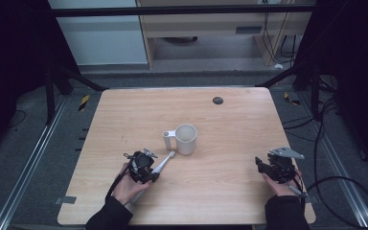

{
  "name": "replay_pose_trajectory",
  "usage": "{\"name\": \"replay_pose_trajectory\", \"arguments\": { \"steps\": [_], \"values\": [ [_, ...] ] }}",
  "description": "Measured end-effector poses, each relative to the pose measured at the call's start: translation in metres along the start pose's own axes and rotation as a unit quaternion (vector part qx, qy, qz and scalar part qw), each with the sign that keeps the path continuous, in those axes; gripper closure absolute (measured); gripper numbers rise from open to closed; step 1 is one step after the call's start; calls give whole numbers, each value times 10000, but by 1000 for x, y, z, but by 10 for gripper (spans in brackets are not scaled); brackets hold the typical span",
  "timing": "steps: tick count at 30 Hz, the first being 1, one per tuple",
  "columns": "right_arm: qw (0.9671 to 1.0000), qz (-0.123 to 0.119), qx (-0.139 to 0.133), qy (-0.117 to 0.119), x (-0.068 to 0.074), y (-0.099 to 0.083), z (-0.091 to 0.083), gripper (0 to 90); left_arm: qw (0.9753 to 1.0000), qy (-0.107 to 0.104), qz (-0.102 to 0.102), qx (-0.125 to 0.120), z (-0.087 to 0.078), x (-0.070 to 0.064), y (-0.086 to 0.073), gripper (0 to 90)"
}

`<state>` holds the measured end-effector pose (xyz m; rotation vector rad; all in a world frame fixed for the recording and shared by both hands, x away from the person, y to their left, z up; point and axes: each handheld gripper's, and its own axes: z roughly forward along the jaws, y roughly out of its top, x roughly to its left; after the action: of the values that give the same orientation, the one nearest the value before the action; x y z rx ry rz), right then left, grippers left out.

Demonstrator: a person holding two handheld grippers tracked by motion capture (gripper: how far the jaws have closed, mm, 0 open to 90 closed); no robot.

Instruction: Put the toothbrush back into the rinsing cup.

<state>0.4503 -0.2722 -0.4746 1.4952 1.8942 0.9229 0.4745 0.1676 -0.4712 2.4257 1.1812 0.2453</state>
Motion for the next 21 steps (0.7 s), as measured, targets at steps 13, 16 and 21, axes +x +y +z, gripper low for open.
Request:
{"name": "replay_pose_trajectory", "arguments": {
  "steps": [13, 16, 21],
  "values": [
    [10000, 27, -13, -11, -1, -1, -1, 479, 9979, -197, -67, -616, -41, 9, -9, 667],
    [10000, 29, -18, -14, -1, -1, -1, 479, 9965, -179, -105, -809, -51, 11, -9, 667],
    [10000, 46, -29, -15, -2, -1, -1, 471, 9917, -109, -130, -1278, -70, 15, -7, 667]
  ]
}}
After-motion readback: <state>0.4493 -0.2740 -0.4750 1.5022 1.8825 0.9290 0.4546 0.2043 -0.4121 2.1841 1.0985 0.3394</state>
